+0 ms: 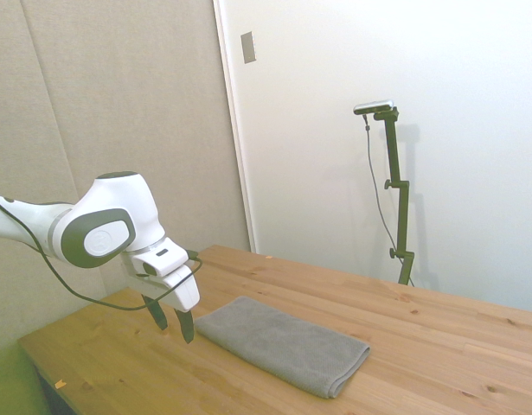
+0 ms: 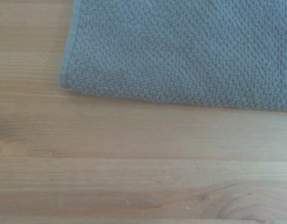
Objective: Fold the towel
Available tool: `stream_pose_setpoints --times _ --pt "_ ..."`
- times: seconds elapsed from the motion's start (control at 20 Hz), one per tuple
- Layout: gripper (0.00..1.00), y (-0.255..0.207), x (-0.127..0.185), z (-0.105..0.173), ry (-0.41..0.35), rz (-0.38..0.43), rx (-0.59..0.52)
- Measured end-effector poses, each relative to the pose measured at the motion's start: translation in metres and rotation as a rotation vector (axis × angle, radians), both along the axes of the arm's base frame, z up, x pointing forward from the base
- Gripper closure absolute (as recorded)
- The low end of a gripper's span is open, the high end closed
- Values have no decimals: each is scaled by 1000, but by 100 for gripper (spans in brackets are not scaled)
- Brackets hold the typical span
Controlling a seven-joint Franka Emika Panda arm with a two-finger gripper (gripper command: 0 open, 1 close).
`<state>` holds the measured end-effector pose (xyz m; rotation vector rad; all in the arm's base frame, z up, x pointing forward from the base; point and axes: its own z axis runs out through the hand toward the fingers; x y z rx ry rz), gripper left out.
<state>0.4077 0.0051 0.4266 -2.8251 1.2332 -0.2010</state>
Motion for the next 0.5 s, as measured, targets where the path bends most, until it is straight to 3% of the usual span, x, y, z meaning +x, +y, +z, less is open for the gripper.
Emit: stream_pose_setpoints --times 0.3,0.5 --pt "0 -2 4 -1 6 1 7" --pt "0 23 32 13 -19 -11 -20"
